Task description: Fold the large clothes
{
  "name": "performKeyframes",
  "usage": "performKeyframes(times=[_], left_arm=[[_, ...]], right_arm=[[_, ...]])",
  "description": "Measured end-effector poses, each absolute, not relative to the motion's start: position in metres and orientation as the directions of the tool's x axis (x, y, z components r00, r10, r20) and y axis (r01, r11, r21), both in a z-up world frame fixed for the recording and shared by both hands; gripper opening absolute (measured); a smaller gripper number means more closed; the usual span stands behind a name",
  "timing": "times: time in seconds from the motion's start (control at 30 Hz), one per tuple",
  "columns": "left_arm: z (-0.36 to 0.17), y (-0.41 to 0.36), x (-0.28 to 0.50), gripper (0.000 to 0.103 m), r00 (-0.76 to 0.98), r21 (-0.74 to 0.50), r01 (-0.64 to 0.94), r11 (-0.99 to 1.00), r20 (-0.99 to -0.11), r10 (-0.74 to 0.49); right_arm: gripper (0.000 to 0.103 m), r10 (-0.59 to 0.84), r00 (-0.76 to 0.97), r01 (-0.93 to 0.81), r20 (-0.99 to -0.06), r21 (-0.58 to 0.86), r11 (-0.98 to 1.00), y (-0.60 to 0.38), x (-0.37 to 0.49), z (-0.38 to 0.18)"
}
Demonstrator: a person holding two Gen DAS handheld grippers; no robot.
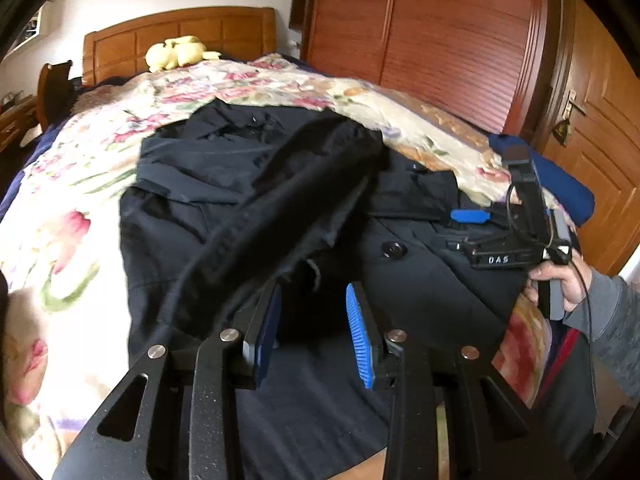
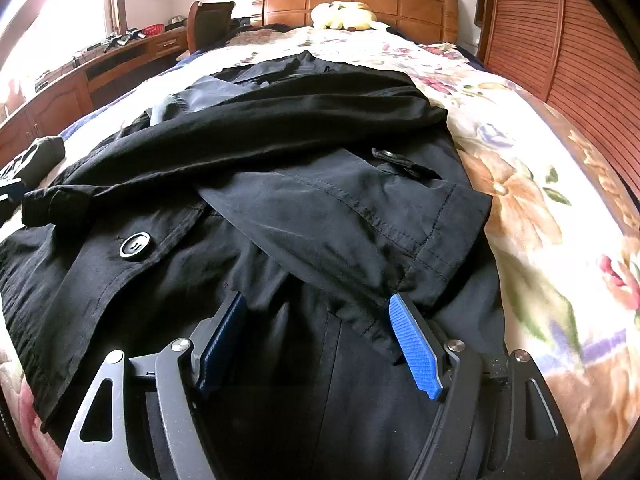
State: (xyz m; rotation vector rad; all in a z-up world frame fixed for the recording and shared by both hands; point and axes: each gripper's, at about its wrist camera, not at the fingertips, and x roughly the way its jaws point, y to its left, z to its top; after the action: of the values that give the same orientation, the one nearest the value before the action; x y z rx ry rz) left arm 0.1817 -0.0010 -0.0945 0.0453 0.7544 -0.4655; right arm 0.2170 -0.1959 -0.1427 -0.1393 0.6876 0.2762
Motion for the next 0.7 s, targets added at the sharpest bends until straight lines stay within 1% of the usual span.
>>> performKeyframes(times=[0.1, 0.17, 0.23, 0.27, 0.3, 0.47, 0.6, 0.7], left_arm=[[-0.109, -0.004, 0.190, 0.035, 0.628, -0.091, 0.371, 0.924, -0.709, -0.322], [-0.114, -0.002, 0.192, 0.035, 0.626, -0.080, 0.351, 0.933, -0.721, -0.298], [-0.113, 0.001, 0.191, 0.017, 0.625, -0.090, 0.360, 0.929, -0.716, -0.312], [-0.111, 0.002, 0.188, 0.005, 0.624, -0.086, 0.362, 0.928, -0.717, -0.310], [-0.108, 0.003, 0.185, 0.003, 0.628, -0.090, 0.368, 0.925, -0.709, -0.319], [-0.090, 0.011, 0.162, 0.001, 0.648, -0.122, 0.398, 0.909, -0.664, -0.373], [-0.086, 0.015, 0.146, 0.001, 0.659, -0.136, 0.405, 0.904, -0.642, -0.391], [-0.087, 0.019, 0.148, 0.002, 0.673, -0.142, 0.383, 0.913, -0.634, -0.381]], right_arm=[[0.075, 0.204, 0.739, -0.296, -0.642, -0.038, 0.955, -0.196, 0.217, -0.143], [0.075, 0.204, 0.739, -0.296, -0.642, -0.037, 0.955, -0.196, 0.217, -0.143], [0.075, 0.203, 0.739, -0.295, -0.642, -0.039, 0.955, -0.196, 0.217, -0.143], [0.075, 0.202, 0.739, -0.295, -0.642, -0.039, 0.955, -0.196, 0.217, -0.143], [0.075, 0.201, 0.739, -0.295, -0.643, -0.040, 0.955, -0.196, 0.217, -0.143], [0.075, 0.208, 0.706, -0.311, -0.677, -0.032, 0.950, -0.196, 0.223, -0.130], [0.075, 0.217, 0.736, -0.325, -0.641, -0.054, 0.944, -0.191, 0.230, -0.102], [0.075, 0.238, 0.759, -0.342, -0.606, -0.060, 0.938, -0.183, 0.246, -0.078]])
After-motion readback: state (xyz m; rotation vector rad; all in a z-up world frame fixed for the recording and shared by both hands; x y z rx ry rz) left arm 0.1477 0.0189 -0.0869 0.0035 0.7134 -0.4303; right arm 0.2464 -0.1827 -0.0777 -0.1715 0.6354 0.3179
